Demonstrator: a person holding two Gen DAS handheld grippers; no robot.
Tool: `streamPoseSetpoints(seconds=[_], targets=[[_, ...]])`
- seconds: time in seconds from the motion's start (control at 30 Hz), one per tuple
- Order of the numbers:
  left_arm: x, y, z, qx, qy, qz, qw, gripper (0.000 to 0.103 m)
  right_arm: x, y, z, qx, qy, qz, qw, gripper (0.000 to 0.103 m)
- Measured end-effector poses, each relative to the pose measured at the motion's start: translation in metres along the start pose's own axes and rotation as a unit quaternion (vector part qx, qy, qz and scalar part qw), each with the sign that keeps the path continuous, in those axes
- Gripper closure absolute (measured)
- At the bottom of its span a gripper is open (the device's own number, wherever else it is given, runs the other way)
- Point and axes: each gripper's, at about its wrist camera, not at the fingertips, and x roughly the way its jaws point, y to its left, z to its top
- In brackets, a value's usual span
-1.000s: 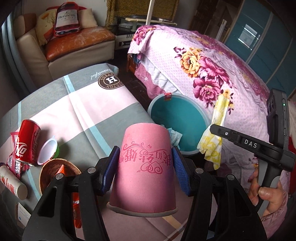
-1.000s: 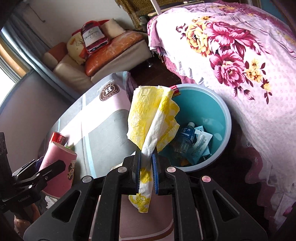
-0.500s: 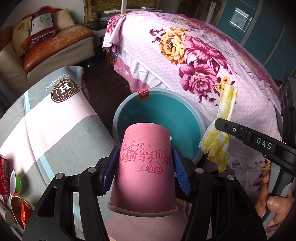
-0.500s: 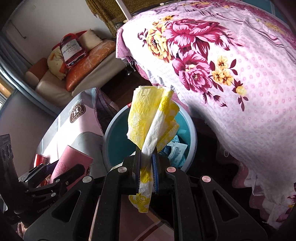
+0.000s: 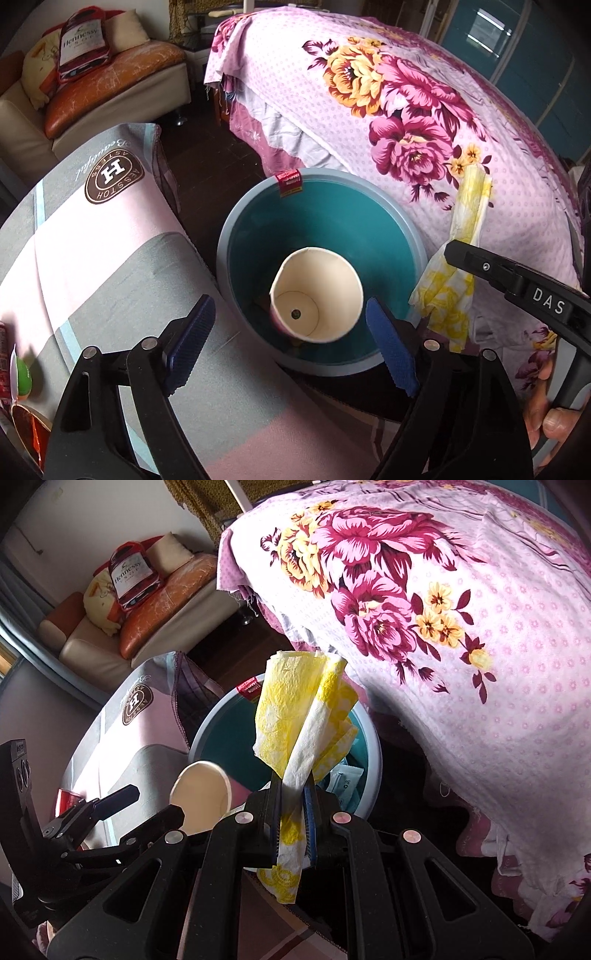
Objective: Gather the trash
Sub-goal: 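Carry the tissue and pink cup over the teal bin and open both grippers, then move both grippers back toward the wicker bowl holding the Ovaltine bag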
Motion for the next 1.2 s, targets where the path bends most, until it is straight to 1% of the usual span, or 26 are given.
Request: streamPoseSetpoints(seconds=[0.07,0.2,0.3,0.33,0.4,0.43,0.47,0.5,0.53,0.57,0.6,0.73,0.9,1.03,1.2], targets=[[-0.002,0.003,-0.001,-0.005,0.0,0.003,1.0,0.015,0.002,0.002,0.0,-0.001,0.002,-0.001,1.0,0.092],[-0.006,0.013,-0.007,-0.021,0.003,-0.003,0.9998,0.014,0.005,0.007,-0.002,-0.005,0.007,-0.002,1.0,0.092],[-0.01,0.021,-0.011,-0.032,0.003,-0.007,0.9995,0.013,0.008,0.01,-0.002,-0.007,0.011,-0.004,1.0,0.089],[-0.012,0.023,-0.013,-0.035,0.004,-0.01,0.9993,0.013,0.009,0.012,-0.002,-0.008,0.013,-0.004,1.0,0.086],[-0.016,0.026,-0.016,-0.039,0.005,-0.014,0.9991,0.013,0.011,0.014,-0.002,-0.009,0.019,-0.005,1.0,0.07],[-0.018,0.027,-0.018,-0.039,0.005,-0.014,0.9991,0.013,0.011,0.016,-0.002,-0.01,0.021,-0.005,1.0,0.056],[-0.02,0.028,-0.02,-0.04,0.006,-0.015,0.9991,0.013,0.011,0.019,-0.003,-0.013,0.021,-0.006,1.0,0.051],[-0.022,0.029,-0.022,-0.041,0.006,-0.016,0.999,0.013,0.011,0.021,-0.004,-0.017,0.021,-0.007,1.0,0.051],[-0.025,0.03,-0.024,-0.042,0.005,-0.018,0.9989,0.013,0.01,0.023,-0.005,-0.019,0.022,-0.007,1.0,0.047],[-0.028,0.032,-0.026,-0.044,0.004,-0.019,0.9988,0.013,0.01,0.025,-0.006,-0.018,0.025,-0.006,1.0,0.04],[-0.031,0.033,-0.028,-0.045,0.003,-0.02,0.9988,0.013,0.01,0.027,-0.007,-0.017,0.026,-0.004,1.0,0.038],[-0.046,0.041,-0.038,-0.049,-0.005,-0.017,0.9986,0.012,0.006,0.032,-0.01,-0.014,0.027,-0.002,1.0,0.033],[-0.067,0.058,-0.051,-0.067,-0.018,-0.009,0.9976,0.011,-0.002,0.046,-0.02,-0.017,0.032,0.002,0.999,0.029],[-0.083,0.072,-0.064,-0.083,-0.025,0.0,0.9962,0.011,-0.005,0.059,-0.031,-0.023,0.043,0.008,0.999,0.028],[-0.102,0.095,-0.084,-0.108,-0.036,0.009,0.9935,0.011,-0.011,0.083,-0.045,-0.049,0.055,0.015,0.997,0.026]])
